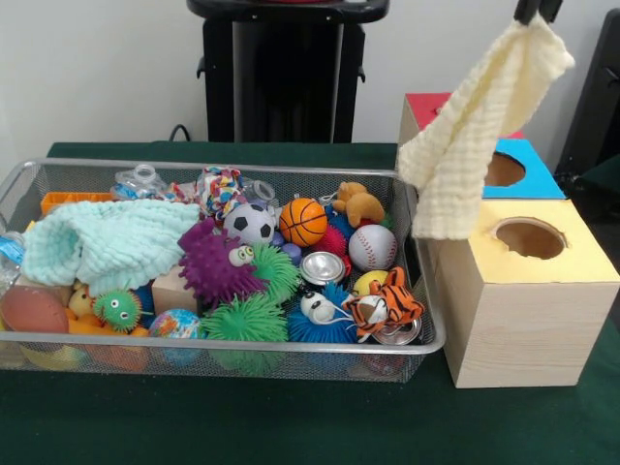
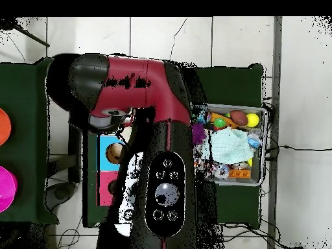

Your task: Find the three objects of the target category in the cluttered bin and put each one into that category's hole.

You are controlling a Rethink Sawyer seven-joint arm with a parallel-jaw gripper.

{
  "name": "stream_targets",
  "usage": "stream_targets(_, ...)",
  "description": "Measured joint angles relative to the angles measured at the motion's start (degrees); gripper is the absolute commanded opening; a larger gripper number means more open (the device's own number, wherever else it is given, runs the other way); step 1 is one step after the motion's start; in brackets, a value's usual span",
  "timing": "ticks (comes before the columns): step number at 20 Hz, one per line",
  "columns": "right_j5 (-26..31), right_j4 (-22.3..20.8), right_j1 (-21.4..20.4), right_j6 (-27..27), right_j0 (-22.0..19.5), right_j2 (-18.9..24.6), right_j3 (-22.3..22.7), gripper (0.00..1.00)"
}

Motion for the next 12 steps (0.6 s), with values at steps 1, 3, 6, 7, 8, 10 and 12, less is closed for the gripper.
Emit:
stream_targets(1, -1.16, 0.23, 0.68, 0.0, 0.01, 0.01, -0.62, 0.0)
stream_targets(3, -3.46, 0.76, 2.31, 0.02, 0.14, 0.01, -1.93, 0.0)
stream_targets(6, -6.02, 1.42, 4.57, 0.11, 0.42, -0.01, -3.5, 0.0)
stream_targets(7, -6.88, 1.67, 5.63, 0.27, 0.64, -0.03, -4.16, 0.0)
stream_targets(8, -7.38, 1.86, 6.37, 0.44, 0.81, -0.07, -4.6, 0.0)
stream_targets(10, -8.5, 2.34, 8.62, 1.34, 1.38, -0.12, -6.04, 0.0)
stream_targets(12, -9.04, 2.77, 10.13, 2.23, 1.79, -0.16, -7.01, 0.0)
